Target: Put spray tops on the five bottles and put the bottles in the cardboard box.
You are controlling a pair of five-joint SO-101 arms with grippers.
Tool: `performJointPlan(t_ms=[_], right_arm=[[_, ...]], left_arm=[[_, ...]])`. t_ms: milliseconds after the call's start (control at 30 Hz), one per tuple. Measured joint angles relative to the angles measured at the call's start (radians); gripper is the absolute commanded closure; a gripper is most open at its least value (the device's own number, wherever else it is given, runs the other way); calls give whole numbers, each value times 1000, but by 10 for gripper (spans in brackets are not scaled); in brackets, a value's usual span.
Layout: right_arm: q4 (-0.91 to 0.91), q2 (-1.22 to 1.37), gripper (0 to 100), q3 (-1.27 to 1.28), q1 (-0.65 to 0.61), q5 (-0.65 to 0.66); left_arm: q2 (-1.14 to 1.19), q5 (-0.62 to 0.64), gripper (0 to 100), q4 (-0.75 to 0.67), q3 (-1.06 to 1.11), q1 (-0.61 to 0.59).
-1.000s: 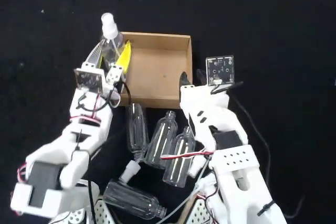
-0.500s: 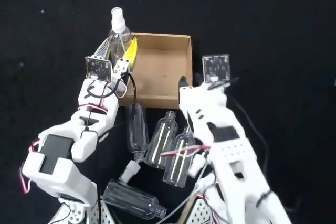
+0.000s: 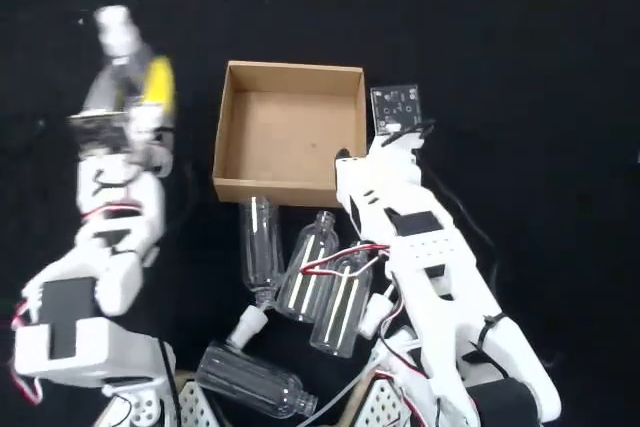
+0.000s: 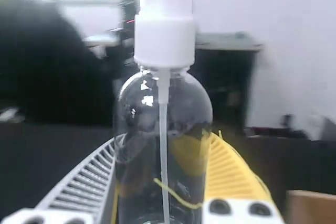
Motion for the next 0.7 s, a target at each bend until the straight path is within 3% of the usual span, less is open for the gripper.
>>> performJointPlan(t_ms=[333,533,700], right_arm=[[0,0,882,0,0,0],[0,0,882,0,0,0],[0,0,882,0,0,0]], left_arm=[[110,0,931,57,0,-482],[298,0,931,-192,0,-669],[488,0,930,-420,-2,-700]])
